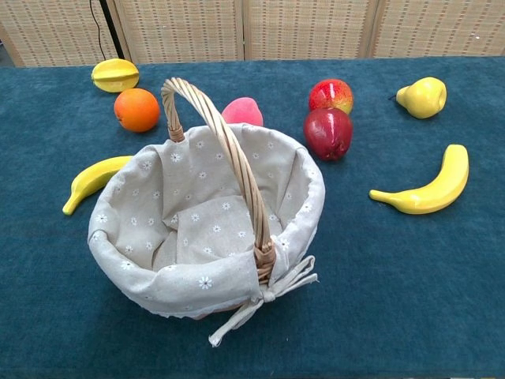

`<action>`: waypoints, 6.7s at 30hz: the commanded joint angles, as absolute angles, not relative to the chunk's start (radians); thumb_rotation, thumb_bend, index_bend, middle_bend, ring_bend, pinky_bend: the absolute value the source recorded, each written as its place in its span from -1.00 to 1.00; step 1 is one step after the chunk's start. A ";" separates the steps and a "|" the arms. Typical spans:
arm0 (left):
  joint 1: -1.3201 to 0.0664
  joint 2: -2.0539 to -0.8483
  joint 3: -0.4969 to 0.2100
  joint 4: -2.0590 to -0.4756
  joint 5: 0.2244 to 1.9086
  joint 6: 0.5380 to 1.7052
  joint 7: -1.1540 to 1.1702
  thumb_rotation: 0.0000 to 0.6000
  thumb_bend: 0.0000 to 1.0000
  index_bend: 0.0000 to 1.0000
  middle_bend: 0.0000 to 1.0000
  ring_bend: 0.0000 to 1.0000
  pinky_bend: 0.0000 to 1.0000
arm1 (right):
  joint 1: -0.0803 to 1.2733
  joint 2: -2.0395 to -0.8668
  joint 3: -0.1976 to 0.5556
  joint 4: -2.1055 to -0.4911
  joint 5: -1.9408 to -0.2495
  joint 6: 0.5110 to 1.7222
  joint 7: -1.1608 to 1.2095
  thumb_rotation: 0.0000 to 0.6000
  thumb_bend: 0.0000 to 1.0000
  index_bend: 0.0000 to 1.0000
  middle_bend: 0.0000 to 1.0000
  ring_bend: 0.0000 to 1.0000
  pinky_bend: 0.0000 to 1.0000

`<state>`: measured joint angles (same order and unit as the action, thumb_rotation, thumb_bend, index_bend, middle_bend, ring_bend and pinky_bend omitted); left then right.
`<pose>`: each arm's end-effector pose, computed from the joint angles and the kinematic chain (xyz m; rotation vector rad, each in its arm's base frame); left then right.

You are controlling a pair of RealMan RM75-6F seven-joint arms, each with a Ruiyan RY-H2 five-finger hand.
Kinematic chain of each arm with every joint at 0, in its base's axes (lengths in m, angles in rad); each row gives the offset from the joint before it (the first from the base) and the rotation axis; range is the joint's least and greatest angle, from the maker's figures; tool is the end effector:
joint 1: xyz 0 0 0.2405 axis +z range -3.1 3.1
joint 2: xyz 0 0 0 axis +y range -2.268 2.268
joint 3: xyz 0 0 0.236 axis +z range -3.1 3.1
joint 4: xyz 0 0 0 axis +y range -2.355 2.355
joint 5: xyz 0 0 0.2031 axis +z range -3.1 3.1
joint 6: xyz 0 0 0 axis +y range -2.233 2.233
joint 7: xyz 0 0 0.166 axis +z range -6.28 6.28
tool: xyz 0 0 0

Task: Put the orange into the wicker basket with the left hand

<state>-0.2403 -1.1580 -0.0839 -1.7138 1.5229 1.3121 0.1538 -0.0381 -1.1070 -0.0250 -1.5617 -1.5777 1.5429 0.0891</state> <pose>-0.2323 0.2424 0.1136 -1.6106 -0.8675 -0.9469 -0.3124 -0.1489 0.1570 1.3764 -0.9851 0.8622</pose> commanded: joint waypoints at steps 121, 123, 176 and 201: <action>-0.542 -1.456 -0.130 -1.838 1.422 1.299 0.391 1.00 -0.48 0.37 0.20 0.09 0.08 | -0.048 -1.042 -0.012 -1.552 -1.553 1.537 0.336 1.00 -1.00 -0.44 -0.80 -0.80 -0.86; -0.538 -1.452 -0.132 -1.853 1.420 1.305 0.404 1.00 -0.48 0.37 0.20 0.09 0.08 | -0.047 -1.041 -0.010 -1.548 -1.546 1.533 0.346 1.00 -1.00 -0.44 -0.80 -0.80 -0.86; -0.489 -1.255 0.039 -2.082 1.560 1.163 0.345 1.00 -1.00 -1.00 -1.00 -1.00 -1.00 | -0.034 -1.054 0.019 -1.493 -1.479 1.461 0.409 1.00 -1.00 -0.44 -0.80 -0.79 -0.86; -0.249 -1.018 0.098 -1.820 1.637 1.491 0.085 1.00 -1.00 -1.00 -1.00 -1.00 -1.00 | -0.031 -1.055 0.012 -1.517 -1.504 1.465 0.380 1.00 -1.00 -0.44 -0.80 -0.79 -0.86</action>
